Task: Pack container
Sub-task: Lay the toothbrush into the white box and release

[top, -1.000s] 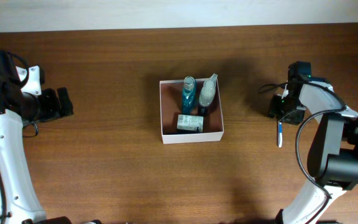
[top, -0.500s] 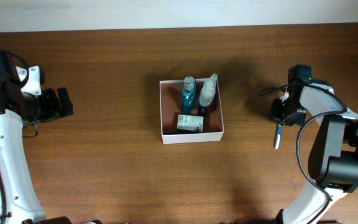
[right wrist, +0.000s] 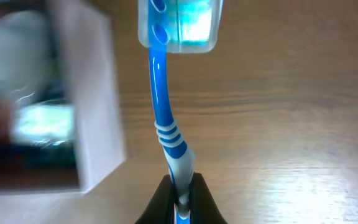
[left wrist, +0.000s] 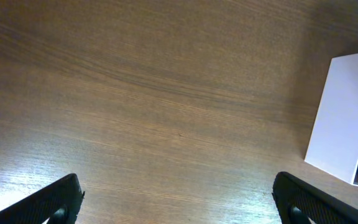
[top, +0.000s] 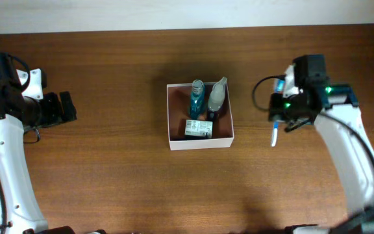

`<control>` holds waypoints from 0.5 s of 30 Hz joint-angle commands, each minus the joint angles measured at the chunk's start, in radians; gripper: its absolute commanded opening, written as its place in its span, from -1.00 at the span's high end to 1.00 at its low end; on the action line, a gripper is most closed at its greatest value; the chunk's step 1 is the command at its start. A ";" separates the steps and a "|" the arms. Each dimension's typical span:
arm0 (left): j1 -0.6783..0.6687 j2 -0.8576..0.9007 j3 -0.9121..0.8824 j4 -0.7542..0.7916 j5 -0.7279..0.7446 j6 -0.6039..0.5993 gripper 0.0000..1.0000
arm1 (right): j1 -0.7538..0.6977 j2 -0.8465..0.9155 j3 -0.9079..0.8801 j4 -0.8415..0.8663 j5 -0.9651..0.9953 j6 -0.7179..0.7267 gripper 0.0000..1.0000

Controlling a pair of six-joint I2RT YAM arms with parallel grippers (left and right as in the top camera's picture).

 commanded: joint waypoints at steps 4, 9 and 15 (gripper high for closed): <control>0.004 -0.013 0.009 0.002 0.010 -0.010 -1.00 | 0.269 -0.114 0.014 0.000 0.006 -0.206 0.92; 0.004 -0.013 0.009 0.002 0.010 -0.010 -1.00 | 0.504 -0.088 0.013 0.001 0.006 -0.619 0.92; 0.004 -0.013 0.009 0.002 0.010 -0.010 -1.00 | 0.597 0.013 0.013 0.084 0.109 -0.880 0.92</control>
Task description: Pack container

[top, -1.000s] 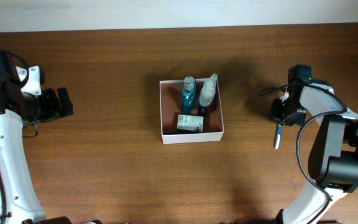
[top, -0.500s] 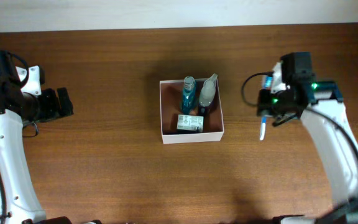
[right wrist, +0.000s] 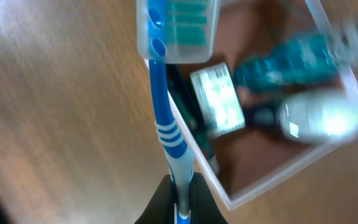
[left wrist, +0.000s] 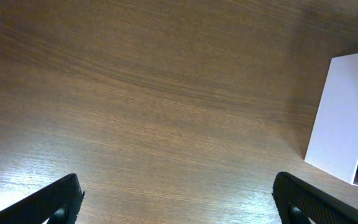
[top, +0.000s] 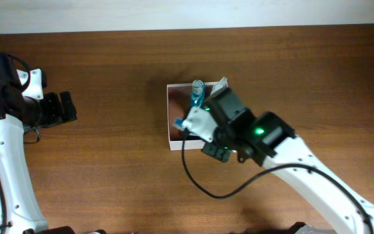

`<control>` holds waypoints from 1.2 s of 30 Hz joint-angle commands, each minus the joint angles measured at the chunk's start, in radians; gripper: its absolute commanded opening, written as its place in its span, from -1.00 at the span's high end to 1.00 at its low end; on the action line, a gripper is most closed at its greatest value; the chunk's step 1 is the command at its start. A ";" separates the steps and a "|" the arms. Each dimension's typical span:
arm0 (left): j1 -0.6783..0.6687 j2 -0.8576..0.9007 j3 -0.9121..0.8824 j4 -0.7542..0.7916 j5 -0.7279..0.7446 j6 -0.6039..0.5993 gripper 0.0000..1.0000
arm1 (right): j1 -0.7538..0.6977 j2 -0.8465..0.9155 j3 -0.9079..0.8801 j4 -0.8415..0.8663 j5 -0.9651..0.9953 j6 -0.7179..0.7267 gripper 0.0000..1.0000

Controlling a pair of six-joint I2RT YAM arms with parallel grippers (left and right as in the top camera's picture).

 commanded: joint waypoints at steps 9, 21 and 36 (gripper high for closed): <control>0.004 -0.013 0.009 0.002 0.011 -0.010 -1.00 | -0.069 0.215 0.012 0.189 0.172 -0.300 0.55; 0.004 -0.013 0.009 0.002 0.011 -0.010 -1.00 | -0.075 -0.024 0.050 0.113 0.172 0.327 -0.97; 0.004 -0.013 0.009 0.002 0.011 -0.010 -1.00 | -0.218 -0.593 0.050 -0.110 0.172 0.633 -0.98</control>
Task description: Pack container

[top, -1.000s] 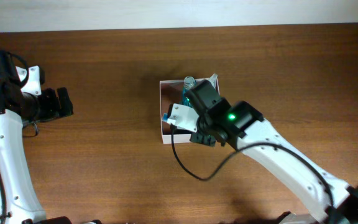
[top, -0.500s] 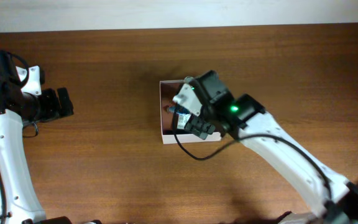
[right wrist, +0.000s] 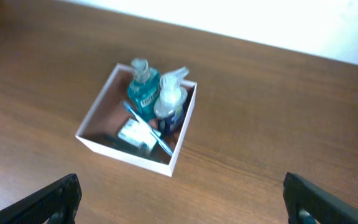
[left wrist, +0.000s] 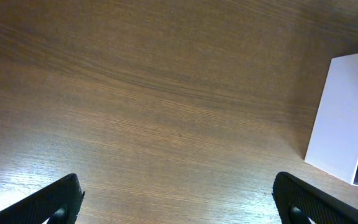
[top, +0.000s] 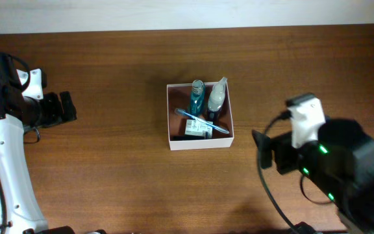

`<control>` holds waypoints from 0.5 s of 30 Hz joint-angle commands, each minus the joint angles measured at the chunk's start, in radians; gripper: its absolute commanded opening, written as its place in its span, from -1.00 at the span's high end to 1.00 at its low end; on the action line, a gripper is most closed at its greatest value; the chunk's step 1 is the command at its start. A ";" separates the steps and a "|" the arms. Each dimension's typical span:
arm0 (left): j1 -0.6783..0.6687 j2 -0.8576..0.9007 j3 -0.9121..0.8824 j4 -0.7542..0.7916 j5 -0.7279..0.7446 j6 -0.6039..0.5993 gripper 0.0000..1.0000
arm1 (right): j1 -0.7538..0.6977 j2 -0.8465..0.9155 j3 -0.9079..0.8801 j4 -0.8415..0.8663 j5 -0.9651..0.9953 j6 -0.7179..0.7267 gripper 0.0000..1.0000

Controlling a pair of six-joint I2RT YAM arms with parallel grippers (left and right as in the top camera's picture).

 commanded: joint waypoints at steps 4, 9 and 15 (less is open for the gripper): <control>0.004 -0.013 0.009 0.002 0.011 -0.010 -1.00 | -0.008 -0.054 0.014 -0.013 0.009 0.030 -0.97; 0.004 -0.013 0.009 0.002 0.011 -0.010 -1.00 | -0.008 -0.049 0.014 -0.109 0.033 0.000 -0.97; 0.004 -0.013 0.009 0.002 0.011 -0.010 -1.00 | -0.053 -0.066 0.005 -0.055 0.132 -0.012 -0.97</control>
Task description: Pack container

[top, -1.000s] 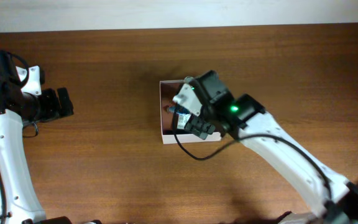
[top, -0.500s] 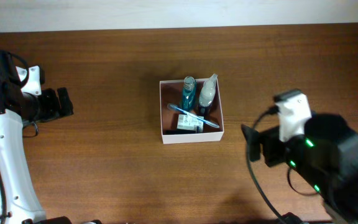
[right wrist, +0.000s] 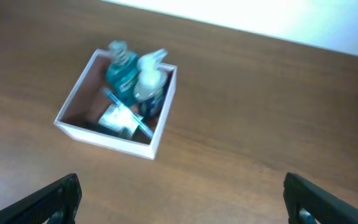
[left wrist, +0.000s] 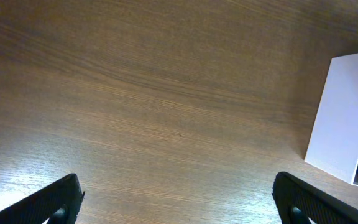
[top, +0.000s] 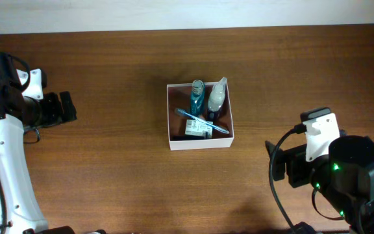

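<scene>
The white box (top: pixel 200 144) stands mid-table; it also shows in the right wrist view (right wrist: pixel 104 138). In it are a teal bottle (top: pixel 197 97), a white pump bottle (top: pixel 217 96) and a small carton (top: pixel 198 129). A blue toothbrush (top: pixel 203 121) lies slanted over them, and the right wrist view shows the toothbrush (right wrist: pixel 126 113) too. My right gripper (top: pixel 271 162) is open and empty, well to the box's front right and raised (right wrist: pixel 180 202). My left gripper (top: pixel 73 107) is open and empty, far left of the box (left wrist: pixel 178 202).
Brown wooden table (top: pixel 109 175) all around the box. A pale wall runs along the table's far edge (top: pixel 187 13). The box's white side wall (left wrist: pixel 344 118) shows at the right of the left wrist view.
My right arm has drawn a little farther right and toward the front, so the box sits smaller and more to the left in its wrist view. The toothbrush and the left arm have not moved.
My right gripper was shut on the blue toothbrush to the right of the box. Then it held the brush over the box. Later the brush lay in the box and the gripper stood open at the front right, where it is now, slightly farther off.
</scene>
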`<control>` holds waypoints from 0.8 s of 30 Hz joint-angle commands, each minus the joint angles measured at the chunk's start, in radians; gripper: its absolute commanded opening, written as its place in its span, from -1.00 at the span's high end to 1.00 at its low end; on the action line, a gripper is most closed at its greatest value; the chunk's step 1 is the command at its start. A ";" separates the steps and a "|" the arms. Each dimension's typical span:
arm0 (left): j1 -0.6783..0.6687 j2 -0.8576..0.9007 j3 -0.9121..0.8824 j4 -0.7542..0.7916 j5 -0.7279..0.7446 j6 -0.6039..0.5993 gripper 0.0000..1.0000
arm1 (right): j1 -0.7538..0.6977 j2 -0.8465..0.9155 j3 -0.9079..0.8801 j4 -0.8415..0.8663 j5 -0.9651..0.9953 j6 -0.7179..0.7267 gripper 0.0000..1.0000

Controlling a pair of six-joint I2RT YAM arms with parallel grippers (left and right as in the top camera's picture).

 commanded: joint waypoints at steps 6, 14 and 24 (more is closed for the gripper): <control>0.004 -0.013 0.009 0.002 0.011 -0.010 -1.00 | -0.291 -0.240 -0.277 0.354 -0.072 -0.011 -0.97; 0.004 -0.013 0.009 0.002 0.011 -0.010 -1.00 | -0.339 -0.685 -0.839 0.437 -0.124 -0.006 -0.97; 0.004 -0.013 0.009 0.002 0.011 -0.010 -1.00 | -0.339 -0.832 -1.137 0.497 -0.143 0.045 -0.97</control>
